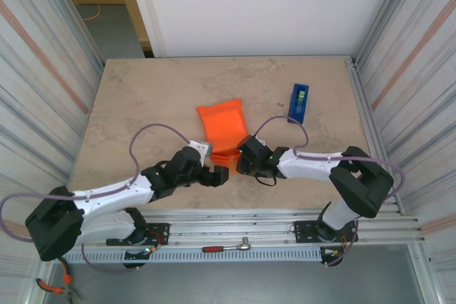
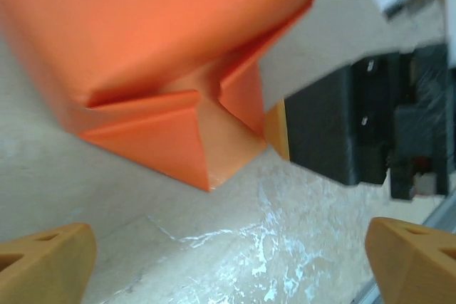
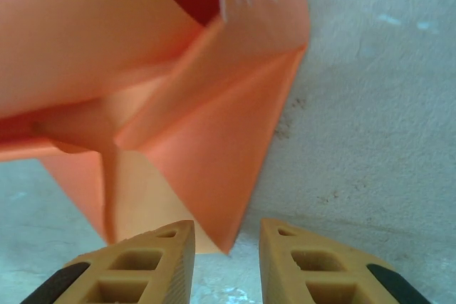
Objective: Wrap the gift box in paper
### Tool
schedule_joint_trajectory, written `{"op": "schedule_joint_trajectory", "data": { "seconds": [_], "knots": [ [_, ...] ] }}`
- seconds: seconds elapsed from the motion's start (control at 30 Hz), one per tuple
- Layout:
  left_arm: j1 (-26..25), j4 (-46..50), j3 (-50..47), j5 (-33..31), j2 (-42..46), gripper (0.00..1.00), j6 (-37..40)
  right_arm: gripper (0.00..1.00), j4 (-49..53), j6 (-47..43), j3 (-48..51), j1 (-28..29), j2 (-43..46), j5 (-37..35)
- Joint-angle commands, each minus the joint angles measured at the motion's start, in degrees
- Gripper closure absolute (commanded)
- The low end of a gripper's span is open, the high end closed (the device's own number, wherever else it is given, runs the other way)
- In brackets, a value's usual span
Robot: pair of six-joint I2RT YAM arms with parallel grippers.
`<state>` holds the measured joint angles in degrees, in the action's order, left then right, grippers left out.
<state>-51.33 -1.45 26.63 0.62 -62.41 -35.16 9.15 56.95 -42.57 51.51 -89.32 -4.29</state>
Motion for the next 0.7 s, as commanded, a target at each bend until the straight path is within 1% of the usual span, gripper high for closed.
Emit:
{"op": "schedule_joint_trajectory", "data": {
  "seconds": [0.0,0.23,0.4,0.57,0.67],
  "knots": [
    [1.0,4.8,-0.1,-7.0,3.6,0.01,0.8,0.71,0.5,-0.3,-2.3,0.7,-1.6,-0.5],
    [4.1,5.4,-2.6,-6.2,7.0,0.01,-0.2,0.74,0.7,-0.5,-3.0,0.9,-2.7,-0.5],
    [4.2,5.4,-3.4,-6.4,7.3,0.01,-0.6,0.75,1.1,-0.5,-3.7,0.9,-3.5,-0.5],
    [4.4,5.4,-3.7,-6.5,7.7,0.01,-0.6,0.72,1.7,0.1,-3.6,1.4,-3.8,-1.0],
    [4.5,5.6,-3.8,-6.7,8.0,0.01,-0.5,0.71,2.4,0.4,-3.6,2.0,-3.5,-2.0]
  ]
}}
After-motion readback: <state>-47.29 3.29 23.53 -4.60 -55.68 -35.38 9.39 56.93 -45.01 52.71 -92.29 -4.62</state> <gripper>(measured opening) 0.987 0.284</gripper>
